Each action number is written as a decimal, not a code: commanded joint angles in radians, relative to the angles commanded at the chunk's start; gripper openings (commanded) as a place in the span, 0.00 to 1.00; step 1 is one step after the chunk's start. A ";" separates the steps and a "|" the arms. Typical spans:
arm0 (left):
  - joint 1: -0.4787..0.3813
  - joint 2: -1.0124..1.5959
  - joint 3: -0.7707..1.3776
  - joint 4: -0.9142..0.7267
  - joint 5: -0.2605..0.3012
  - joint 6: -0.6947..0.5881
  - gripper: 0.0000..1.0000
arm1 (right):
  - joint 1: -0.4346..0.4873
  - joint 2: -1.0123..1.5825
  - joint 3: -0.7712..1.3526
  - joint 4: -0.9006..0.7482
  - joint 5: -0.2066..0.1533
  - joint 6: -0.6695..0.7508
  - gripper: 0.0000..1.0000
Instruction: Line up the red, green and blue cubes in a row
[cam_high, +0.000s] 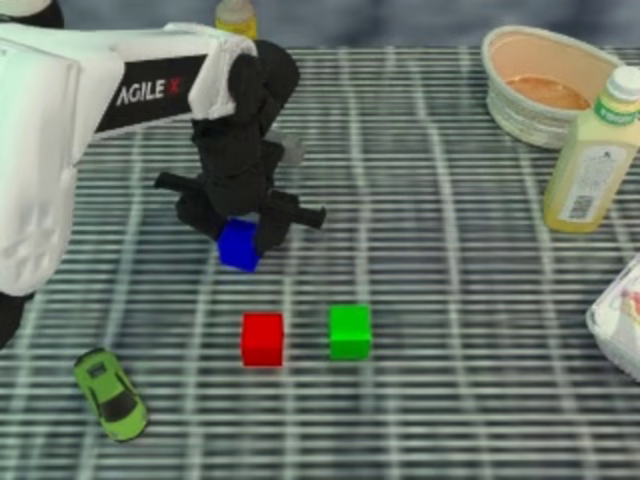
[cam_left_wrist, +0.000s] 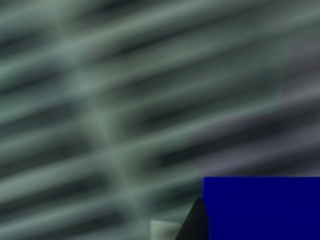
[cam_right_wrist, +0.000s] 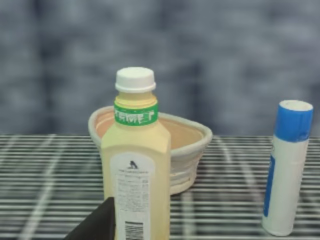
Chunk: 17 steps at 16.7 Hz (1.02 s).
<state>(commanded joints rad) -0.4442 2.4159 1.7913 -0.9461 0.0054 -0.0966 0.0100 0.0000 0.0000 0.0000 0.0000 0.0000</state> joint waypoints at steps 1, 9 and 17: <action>0.000 0.000 0.000 0.000 0.000 0.000 0.00 | 0.000 0.000 0.000 0.000 0.000 0.000 1.00; 0.008 -0.075 0.119 -0.173 -0.002 0.003 0.00 | 0.000 0.000 0.000 0.000 0.000 0.000 1.00; 0.010 -0.100 0.172 -0.241 -0.005 0.001 0.00 | 0.000 0.000 0.000 0.000 0.000 0.000 1.00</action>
<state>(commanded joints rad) -0.4346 2.3161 1.9635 -1.1872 0.0006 -0.0958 0.0100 0.0000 0.0000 0.0000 0.0000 0.0000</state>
